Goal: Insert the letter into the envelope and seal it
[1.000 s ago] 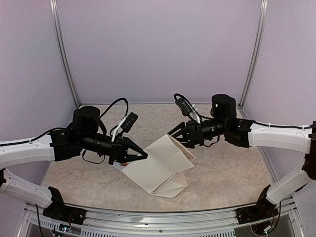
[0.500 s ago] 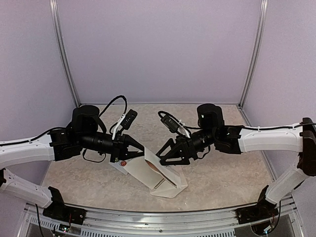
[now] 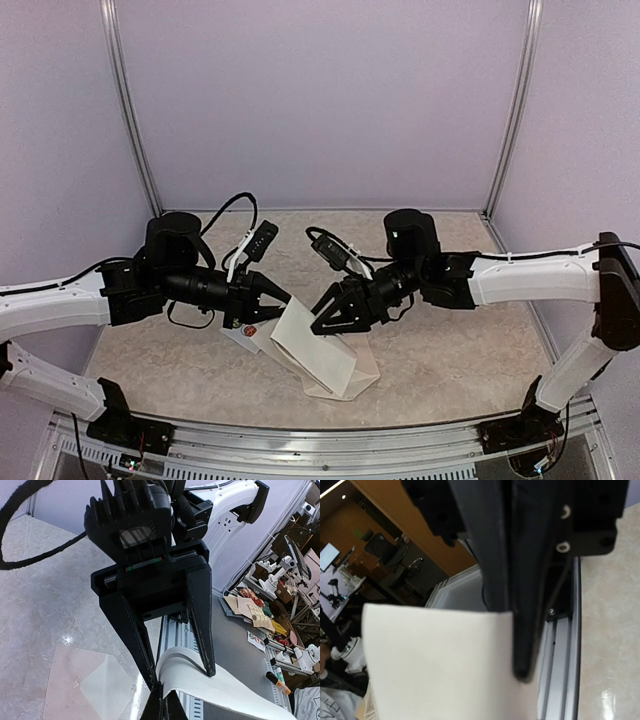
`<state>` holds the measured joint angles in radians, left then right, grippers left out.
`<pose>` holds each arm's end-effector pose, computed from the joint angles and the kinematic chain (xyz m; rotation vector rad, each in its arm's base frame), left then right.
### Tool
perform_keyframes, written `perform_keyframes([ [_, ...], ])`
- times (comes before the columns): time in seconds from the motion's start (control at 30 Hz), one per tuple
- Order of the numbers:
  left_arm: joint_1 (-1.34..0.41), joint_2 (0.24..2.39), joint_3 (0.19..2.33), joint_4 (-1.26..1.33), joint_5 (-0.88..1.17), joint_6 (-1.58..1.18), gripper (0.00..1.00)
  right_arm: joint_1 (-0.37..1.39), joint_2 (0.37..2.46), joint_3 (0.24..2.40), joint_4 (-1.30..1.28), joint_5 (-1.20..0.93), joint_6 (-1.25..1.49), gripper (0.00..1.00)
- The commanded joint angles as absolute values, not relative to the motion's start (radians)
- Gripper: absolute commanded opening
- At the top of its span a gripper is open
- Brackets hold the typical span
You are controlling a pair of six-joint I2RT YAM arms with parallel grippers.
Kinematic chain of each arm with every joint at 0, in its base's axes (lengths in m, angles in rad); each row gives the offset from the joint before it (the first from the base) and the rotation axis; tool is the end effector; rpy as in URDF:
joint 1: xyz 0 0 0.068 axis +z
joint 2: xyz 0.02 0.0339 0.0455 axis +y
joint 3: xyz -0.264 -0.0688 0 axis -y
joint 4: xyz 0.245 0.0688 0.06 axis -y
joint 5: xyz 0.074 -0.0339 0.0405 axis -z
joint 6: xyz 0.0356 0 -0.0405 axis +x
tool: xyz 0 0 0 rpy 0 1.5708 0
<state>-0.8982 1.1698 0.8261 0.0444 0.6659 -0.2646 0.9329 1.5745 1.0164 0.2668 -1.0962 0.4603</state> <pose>0.1481 -0.2212 0.3004 1.1049 1.7365 -1.3846 0.1812 0.2977 0.2727 -1.3501 1.7299 1.8894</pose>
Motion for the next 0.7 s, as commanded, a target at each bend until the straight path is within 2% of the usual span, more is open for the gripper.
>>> perform_keyframes([
  [0.0, -0.903, 1.167, 0.861, 0.049, 0.677, -0.259, 0.0, 0.953, 1.609, 1.059, 0.202, -1.125, 0.42, 0.39],
  [0.17, -0.904, 1.165, 0.862, 0.048, 0.677, -0.256, 0.0, 0.968, 1.636, 1.082, 0.175, -1.133, 0.398, 0.3],
  [0.37, -0.903, 1.166, 0.865, 0.04, 0.679, -0.254, 0.0, 0.97, 1.643, 1.089, 0.166, -1.135, 0.389, 0.1],
  [0.5, -0.902, 1.17, 0.868, 0.035, 0.683, -0.253, 0.0, 0.969, 1.647, 1.094, 0.153, -1.143, 0.38, 0.0],
  [0.63, -0.899, 1.173, 0.875, 0.024, 0.667, -0.258, 0.0, 0.969, 1.651, 1.097, 0.128, -1.142, 0.358, 0.0],
  [0.67, -0.892, 1.173, 0.88, 0.019, 0.666, -0.264, 0.03, 0.969, 1.649, 1.097, 0.12, -1.129, 0.35, 0.0],
])
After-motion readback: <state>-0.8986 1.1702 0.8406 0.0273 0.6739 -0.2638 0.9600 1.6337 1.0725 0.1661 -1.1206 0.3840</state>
